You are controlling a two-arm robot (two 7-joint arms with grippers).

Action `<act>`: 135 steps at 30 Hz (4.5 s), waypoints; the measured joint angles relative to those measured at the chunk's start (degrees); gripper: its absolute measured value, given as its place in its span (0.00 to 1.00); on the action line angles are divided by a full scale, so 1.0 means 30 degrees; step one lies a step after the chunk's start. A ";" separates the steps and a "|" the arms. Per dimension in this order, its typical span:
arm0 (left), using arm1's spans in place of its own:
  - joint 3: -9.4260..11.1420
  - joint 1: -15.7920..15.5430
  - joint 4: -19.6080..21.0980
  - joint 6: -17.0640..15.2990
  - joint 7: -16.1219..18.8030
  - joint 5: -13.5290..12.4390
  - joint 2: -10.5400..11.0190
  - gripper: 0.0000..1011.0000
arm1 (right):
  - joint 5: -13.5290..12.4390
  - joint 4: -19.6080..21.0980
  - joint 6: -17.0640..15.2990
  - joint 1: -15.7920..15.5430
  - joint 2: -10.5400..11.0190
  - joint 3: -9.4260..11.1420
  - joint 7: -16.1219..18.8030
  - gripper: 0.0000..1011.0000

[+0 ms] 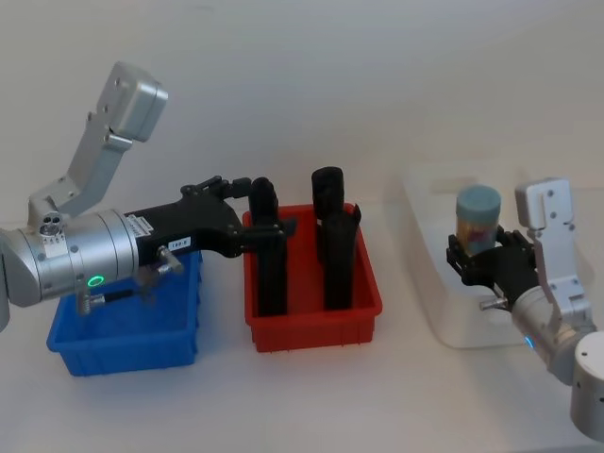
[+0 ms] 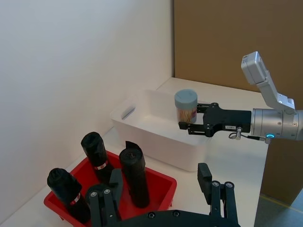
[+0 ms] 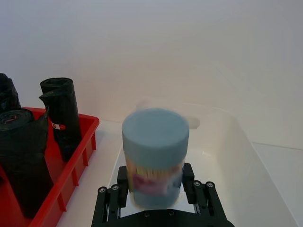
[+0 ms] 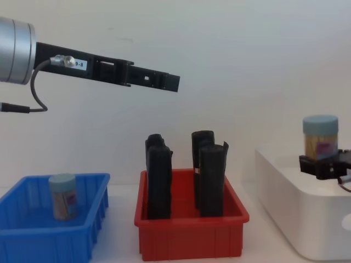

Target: Pick the cotton swabs from the blue box and place them into the white box.

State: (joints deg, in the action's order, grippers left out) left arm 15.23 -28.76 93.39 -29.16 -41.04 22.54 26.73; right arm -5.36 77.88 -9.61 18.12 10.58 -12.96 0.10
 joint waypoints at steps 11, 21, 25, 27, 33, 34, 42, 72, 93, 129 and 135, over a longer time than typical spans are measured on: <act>-0.0001 0.0000 -0.0001 0.0000 0.0000 0.0000 -0.0001 0.99 | 0.0221 -0.1442 0.0599 0.0749 -0.0185 0.0116 0.0558 0.95; -0.0001 0.0000 -0.0001 0.0000 -0.0002 0.0000 -0.0001 0.99 | 0.0144 -0.1573 0.1535 0.0760 -0.0197 0.0198 0.0713 0.99; -0.0001 0.0000 0.0000 0.0000 -0.0001 0.0000 0.0000 0.99 | 0.0047 -0.1250 0.2040 0.0556 -0.0140 0.0229 0.0698 0.99; -0.0001 0.0000 0.0000 0.0001 -0.0002 0.0000 0.0000 0.99 | 0.0007 -0.1067 0.2232 0.0442 -0.0109 0.0246 0.0666 0.99; -0.0001 0.0000 -0.0001 0.0001 -0.0002 0.0000 -0.0001 0.99 | -0.0171 -0.0034 0.2798 -0.0174 0.0076 0.0326 0.0482 0.99; 0.0000 0.0000 0.0000 0.0001 -0.0003 0.0000 0.0000 0.99 | -0.0212 0.0176 0.2899 -0.0301 0.0116 0.0345 0.0449 0.99; -0.0001 0.0000 0.0000 0.0001 -0.0003 0.0000 0.0000 0.99 | -0.0342 0.0923 0.3243 -0.0732 0.0253 0.0397 0.0326 0.99; 0.1182 0.1665 -0.0018 0.3096 0.4411 -0.1201 -0.0530 0.99 | -0.2308 0.4988 0.2897 -0.4016 0.1817 0.0179 0.0824 0.99; 0.2611 0.3655 -0.0060 0.6825 0.9733 -0.2656 -0.1180 0.99 | -0.3705 0.7769 0.2547 -0.6312 0.2921 -0.0007 0.1236 0.99; 0.3600 0.5057 -0.0071 0.9461 1.3475 -0.3692 -0.1612 0.99 | -0.3701 0.7784 0.2554 -0.6320 0.2921 0.0006 0.1242 0.99; 0.3596 0.5054 -0.0071 0.9460 1.3475 -0.3688 -0.1612 0.99 | -0.3701 0.7783 0.2554 -0.6319 0.2920 0.0005 0.1243 0.99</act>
State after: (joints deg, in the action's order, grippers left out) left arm 26.02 -13.59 93.18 -0.79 -0.62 11.48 21.89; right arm -16.46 101.23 -1.95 -0.84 19.33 -12.94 3.83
